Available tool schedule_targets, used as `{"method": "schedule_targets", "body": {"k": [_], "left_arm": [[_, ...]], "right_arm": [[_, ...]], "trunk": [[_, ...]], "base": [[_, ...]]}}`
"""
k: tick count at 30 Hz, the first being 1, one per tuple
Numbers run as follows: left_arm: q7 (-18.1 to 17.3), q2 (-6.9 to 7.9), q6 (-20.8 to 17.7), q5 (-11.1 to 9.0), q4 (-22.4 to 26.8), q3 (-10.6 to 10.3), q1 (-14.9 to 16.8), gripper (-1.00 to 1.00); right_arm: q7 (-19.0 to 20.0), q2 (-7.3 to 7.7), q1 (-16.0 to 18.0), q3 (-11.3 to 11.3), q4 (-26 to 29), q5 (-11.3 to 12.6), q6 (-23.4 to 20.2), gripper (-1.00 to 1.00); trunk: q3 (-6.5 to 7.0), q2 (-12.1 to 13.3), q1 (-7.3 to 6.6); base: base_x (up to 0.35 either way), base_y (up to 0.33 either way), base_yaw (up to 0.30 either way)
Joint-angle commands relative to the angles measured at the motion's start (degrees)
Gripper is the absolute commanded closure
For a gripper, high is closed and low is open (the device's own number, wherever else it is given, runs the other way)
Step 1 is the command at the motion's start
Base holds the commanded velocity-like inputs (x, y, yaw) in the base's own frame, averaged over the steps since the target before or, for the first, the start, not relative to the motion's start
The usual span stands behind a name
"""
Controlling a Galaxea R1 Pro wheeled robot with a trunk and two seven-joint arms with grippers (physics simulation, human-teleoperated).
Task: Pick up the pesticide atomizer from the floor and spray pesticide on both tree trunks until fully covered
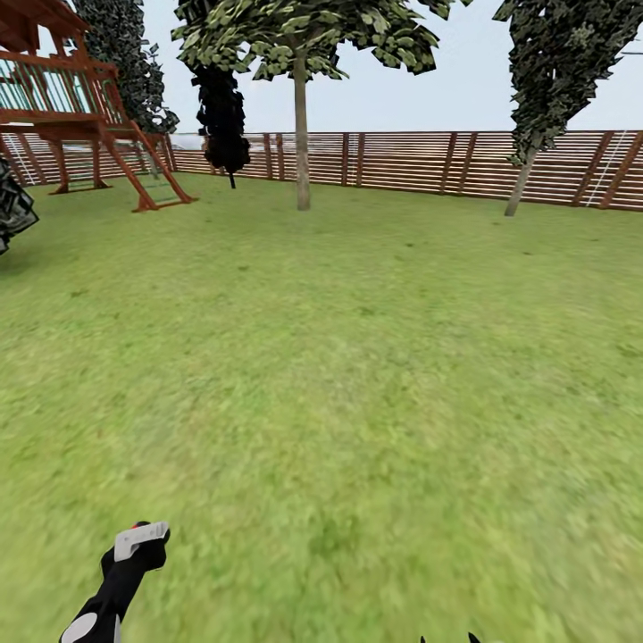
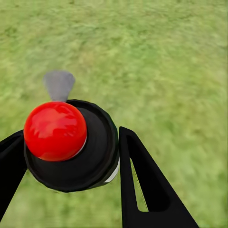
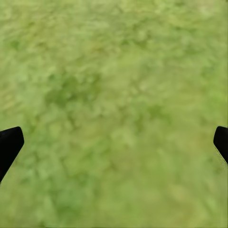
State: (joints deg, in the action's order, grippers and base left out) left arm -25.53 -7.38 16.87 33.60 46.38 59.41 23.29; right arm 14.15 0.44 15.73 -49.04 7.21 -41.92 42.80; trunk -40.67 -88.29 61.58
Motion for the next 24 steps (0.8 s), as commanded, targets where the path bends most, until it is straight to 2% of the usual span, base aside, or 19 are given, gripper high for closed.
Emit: {"method": "schedule_targets", "body": {"k": [1,24], "left_arm": [[0.0,0.0,0.0,0.0,0.0,0.0,0.0,1.0],[0.0,0.0,-0.2,0.0,0.1,-0.1,0.0,1.0]], "right_arm": [[0.0,0.0,0.0,0.0,0.0,0.0,0.0,-1.0],[0.0,0.0,0.0,0.0,0.0,0.0,0.0,-1.0]], "trunk": [[0.0,0.0,0.0],[0.0,0.0,0.0]], "base": [[0.339,0.0,0.0],[0.339,0.0,0.0]]}}
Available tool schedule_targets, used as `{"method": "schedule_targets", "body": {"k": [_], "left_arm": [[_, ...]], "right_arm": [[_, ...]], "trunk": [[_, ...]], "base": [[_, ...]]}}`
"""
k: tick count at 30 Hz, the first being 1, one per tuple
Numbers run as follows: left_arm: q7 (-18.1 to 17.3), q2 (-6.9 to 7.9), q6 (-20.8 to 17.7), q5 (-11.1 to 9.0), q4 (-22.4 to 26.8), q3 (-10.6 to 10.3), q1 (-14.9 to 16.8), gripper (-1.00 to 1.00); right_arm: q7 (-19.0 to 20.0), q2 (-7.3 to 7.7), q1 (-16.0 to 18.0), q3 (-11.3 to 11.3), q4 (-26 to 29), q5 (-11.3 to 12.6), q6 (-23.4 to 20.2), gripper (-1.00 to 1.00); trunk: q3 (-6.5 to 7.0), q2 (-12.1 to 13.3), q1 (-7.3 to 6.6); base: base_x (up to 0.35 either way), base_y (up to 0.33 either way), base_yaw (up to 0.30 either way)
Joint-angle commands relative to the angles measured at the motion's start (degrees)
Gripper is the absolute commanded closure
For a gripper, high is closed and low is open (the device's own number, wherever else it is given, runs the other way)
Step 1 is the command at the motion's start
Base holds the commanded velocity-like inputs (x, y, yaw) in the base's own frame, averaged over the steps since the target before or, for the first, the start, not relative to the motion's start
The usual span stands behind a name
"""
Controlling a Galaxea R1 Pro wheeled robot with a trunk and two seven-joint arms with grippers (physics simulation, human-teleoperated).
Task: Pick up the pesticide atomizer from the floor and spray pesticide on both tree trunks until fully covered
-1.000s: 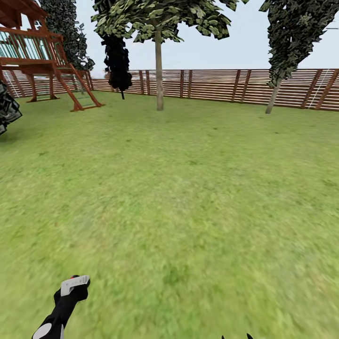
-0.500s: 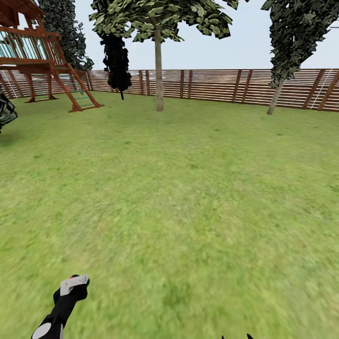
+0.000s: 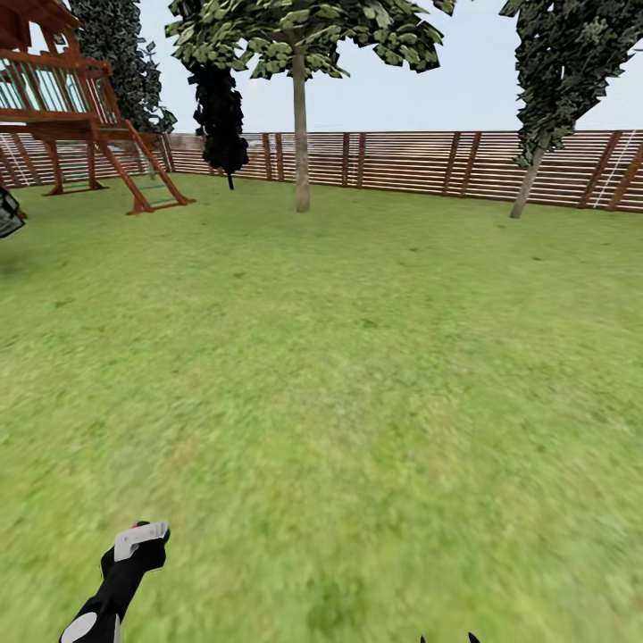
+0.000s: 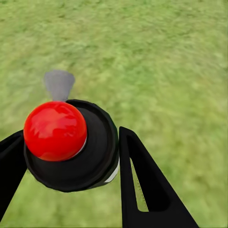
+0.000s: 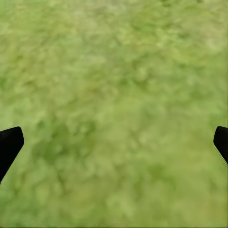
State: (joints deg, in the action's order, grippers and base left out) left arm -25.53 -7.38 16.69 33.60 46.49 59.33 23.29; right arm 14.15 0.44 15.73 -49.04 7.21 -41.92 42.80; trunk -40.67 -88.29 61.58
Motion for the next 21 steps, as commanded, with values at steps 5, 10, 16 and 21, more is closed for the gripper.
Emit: {"method": "schedule_targets", "body": {"k": [5,10,16,21], "left_arm": [[0.0,0.04,0.0,0.0,0.0,0.1,0.0,1.0],[0.0,0.0,-0.2,0.0,0.0,0.1,0.0,1.0],[0.0,0.0,-0.2,0.0,0.0,0.1,0.0,1.0],[0.0,0.0,-0.2,0.0,0.0,0.1,0.0,1.0]], "right_arm": [[0.0,0.01,0.0,0.0,0.0,0.0,0.0,-1.0],[0.0,0.01,0.0,0.0,0.0,0.0,0.0,-1.0],[0.0,0.0,0.0,0.0,0.0,0.0,0.0,-1.0],[0.0,0.0,0.0,0.0,0.0,0.0,0.0,-1.0]], "trunk": [[0.0,0.0,0.0],[0.0,0.0,0.0],[0.0,0.0,0.0],[0.0,0.0,0.0]], "base": [[0.339,0.0,0.0],[0.339,0.0,0.0],[0.339,0.0,0.0],[0.339,0.0,0.0]]}}
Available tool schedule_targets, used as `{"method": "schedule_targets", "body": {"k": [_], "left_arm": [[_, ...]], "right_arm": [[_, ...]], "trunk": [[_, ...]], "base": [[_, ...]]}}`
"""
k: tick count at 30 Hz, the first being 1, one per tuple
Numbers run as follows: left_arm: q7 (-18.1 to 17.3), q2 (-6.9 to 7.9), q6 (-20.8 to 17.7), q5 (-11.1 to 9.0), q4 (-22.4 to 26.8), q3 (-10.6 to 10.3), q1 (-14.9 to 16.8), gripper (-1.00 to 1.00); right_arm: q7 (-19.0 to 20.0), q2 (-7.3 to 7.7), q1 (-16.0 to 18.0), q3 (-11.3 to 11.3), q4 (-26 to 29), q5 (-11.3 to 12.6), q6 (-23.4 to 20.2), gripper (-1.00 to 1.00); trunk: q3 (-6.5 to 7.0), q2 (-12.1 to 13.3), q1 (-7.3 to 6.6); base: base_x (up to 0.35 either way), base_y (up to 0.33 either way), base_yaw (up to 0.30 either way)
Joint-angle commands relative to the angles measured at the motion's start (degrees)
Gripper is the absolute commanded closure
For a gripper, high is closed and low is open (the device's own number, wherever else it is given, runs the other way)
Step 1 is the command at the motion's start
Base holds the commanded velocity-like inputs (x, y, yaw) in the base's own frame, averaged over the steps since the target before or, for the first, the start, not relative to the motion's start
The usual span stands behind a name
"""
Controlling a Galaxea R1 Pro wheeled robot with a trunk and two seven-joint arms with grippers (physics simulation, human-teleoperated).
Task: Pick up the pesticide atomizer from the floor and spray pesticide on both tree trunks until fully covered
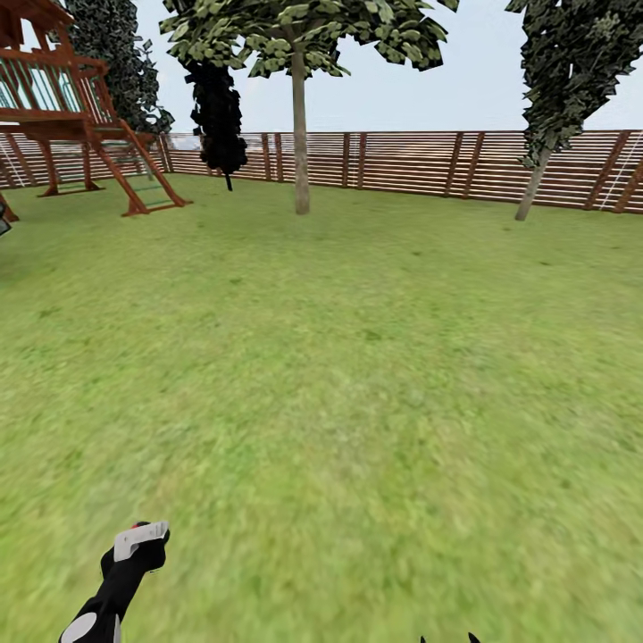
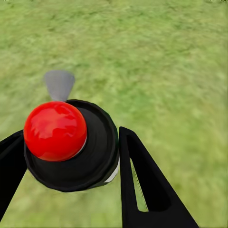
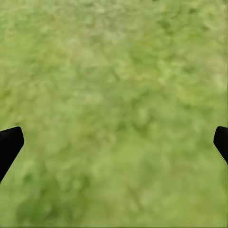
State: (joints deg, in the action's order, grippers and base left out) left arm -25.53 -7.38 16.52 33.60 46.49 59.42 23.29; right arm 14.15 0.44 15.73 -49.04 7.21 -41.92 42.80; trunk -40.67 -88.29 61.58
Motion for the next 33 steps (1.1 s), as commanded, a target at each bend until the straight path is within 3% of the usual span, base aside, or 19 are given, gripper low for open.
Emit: {"method": "schedule_targets", "body": {"k": [1,33], "left_arm": [[0.0,0.0,0.0,0.0,0.0,0.0,0.0,1.0],[0.0,0.0,0.0,0.0,0.0,0.0,0.0,1.0]], "right_arm": [[0.0,0.0,0.0,0.0,0.0,0.0,0.0,-1.0],[0.0,0.0,0.0,0.0,0.0,0.0,0.0,-1.0]], "trunk": [[0.0,0.0,0.0],[0.0,0.0,0.0]], "base": [[0.339,0.0,0.0],[0.339,0.0,0.0]]}}
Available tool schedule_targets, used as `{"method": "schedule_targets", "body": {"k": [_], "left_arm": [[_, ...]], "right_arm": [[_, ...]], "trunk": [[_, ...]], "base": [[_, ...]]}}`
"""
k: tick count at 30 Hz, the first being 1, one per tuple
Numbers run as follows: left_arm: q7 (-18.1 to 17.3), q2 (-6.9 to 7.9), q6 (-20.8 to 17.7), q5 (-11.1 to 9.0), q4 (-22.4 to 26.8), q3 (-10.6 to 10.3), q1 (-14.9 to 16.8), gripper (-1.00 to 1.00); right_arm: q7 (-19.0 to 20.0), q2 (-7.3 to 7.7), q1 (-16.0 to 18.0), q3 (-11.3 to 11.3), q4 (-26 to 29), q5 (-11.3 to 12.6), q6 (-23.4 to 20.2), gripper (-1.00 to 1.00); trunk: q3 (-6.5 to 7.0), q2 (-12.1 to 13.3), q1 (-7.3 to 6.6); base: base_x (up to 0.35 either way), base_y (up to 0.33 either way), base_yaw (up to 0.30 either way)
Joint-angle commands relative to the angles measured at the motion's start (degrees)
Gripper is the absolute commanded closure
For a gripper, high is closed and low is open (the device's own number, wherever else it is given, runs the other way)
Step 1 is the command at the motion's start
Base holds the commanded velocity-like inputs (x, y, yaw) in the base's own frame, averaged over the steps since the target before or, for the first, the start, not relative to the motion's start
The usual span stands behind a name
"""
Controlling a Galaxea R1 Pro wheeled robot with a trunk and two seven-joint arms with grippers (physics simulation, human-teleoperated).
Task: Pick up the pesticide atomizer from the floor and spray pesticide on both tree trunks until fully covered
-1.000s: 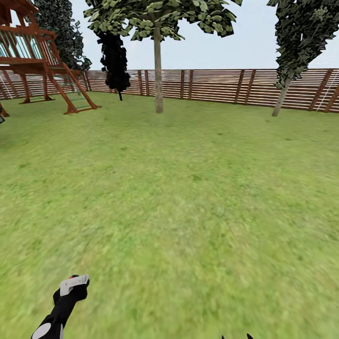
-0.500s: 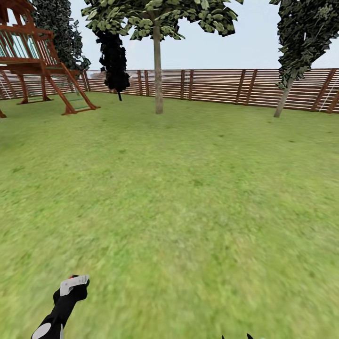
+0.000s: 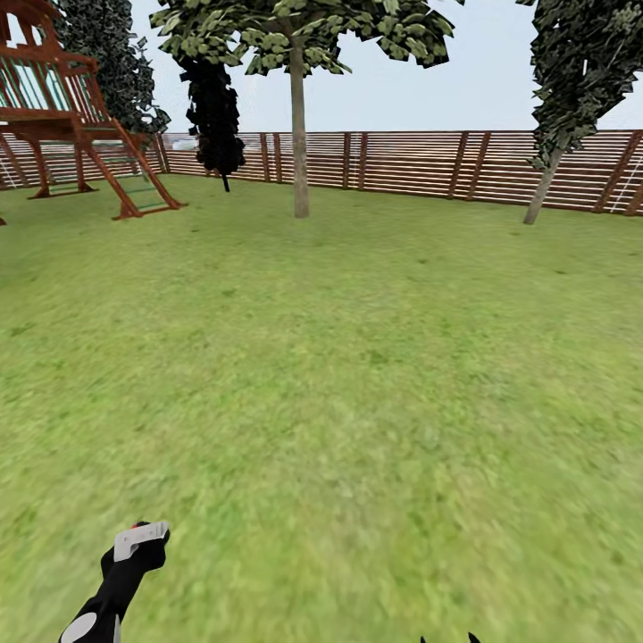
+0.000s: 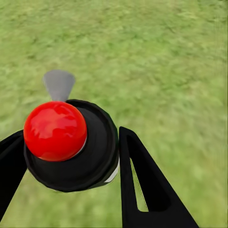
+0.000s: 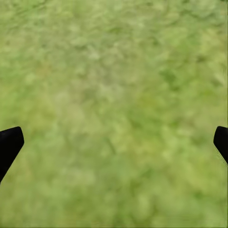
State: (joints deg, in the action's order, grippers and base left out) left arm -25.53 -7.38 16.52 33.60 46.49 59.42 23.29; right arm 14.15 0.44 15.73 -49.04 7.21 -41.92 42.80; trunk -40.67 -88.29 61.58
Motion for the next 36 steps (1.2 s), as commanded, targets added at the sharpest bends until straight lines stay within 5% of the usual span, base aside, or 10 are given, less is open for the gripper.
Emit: {"method": "schedule_targets", "body": {"k": [1,36], "left_arm": [[0.0,0.0,0.0,0.0,0.0,0.0,0.0,1.0],[0.0,0.0,0.0,0.0,0.0,0.0,0.0,1.0]], "right_arm": [[0.0,0.0,0.0,0.0,0.0,0.0,0.0,-1.0],[0.0,0.0,0.0,0.0,0.0,0.0,0.0,-1.0]], "trunk": [[0.0,0.0,0.0],[0.0,0.0,0.0]], "base": [[0.339,0.0,0.0],[0.339,0.0,0.0]]}}
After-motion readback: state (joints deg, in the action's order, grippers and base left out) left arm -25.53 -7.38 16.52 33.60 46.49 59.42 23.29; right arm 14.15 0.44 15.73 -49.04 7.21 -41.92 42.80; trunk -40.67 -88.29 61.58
